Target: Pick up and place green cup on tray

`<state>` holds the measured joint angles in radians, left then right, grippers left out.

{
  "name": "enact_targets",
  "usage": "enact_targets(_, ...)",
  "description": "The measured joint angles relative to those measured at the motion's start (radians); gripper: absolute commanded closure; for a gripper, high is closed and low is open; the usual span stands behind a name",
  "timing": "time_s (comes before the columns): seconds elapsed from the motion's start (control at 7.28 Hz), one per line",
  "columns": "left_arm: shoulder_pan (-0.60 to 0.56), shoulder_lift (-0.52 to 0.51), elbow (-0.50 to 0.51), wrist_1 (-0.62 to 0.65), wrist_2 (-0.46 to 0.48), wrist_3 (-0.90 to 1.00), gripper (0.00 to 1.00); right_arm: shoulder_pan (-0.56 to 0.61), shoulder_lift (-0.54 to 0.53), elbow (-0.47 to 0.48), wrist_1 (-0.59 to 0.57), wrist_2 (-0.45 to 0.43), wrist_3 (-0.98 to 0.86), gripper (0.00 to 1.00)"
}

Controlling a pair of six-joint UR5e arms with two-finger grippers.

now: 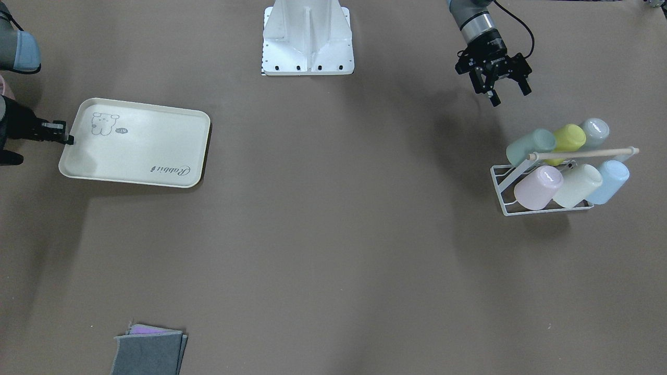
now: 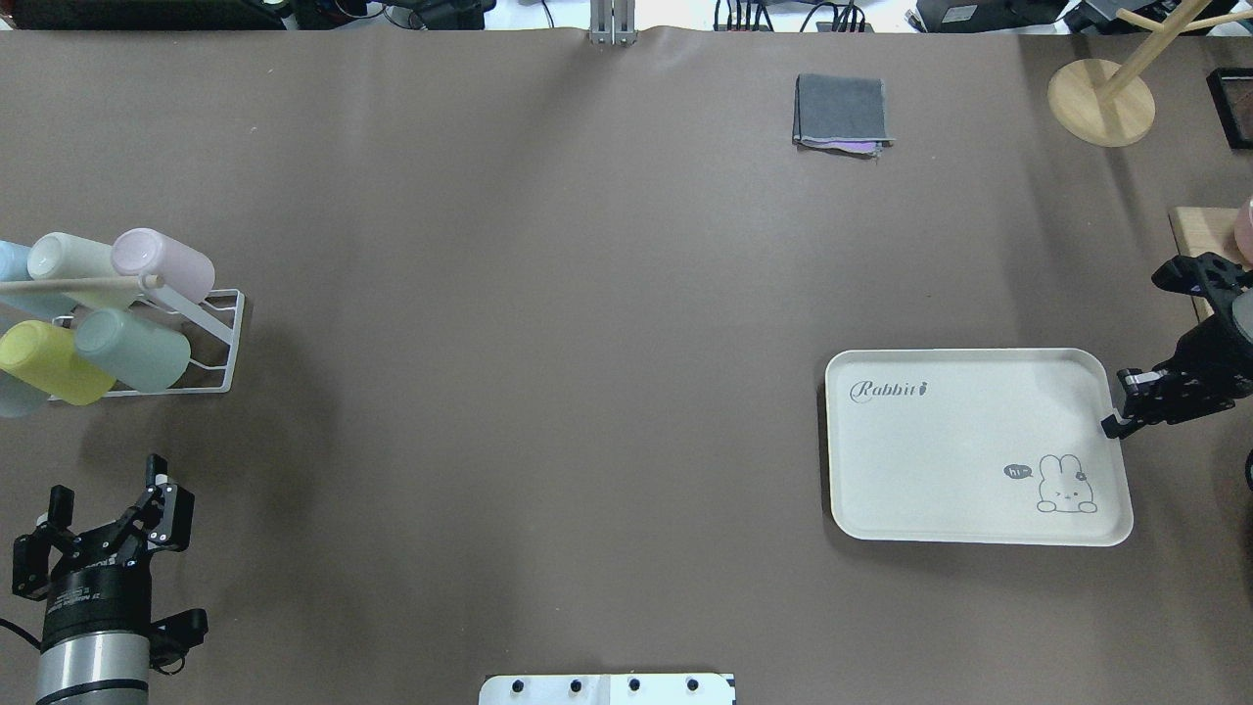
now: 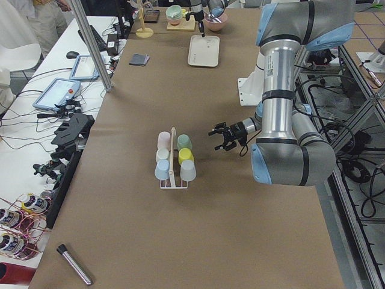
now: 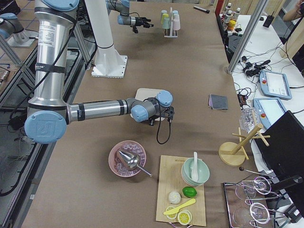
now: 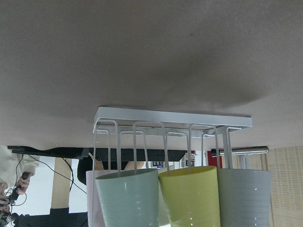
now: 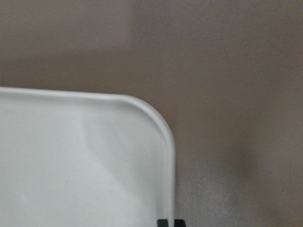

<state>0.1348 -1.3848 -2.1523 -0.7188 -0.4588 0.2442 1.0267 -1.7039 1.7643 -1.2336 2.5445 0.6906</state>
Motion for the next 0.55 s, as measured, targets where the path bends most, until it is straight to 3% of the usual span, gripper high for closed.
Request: enact_targets(0.55, -0.048, -0.018, 0.012, -0.018, 0.016, -0.005, 0.02, 0.034, -0.008, 0.004, 0.043, 0.108, -0.005, 1.00)
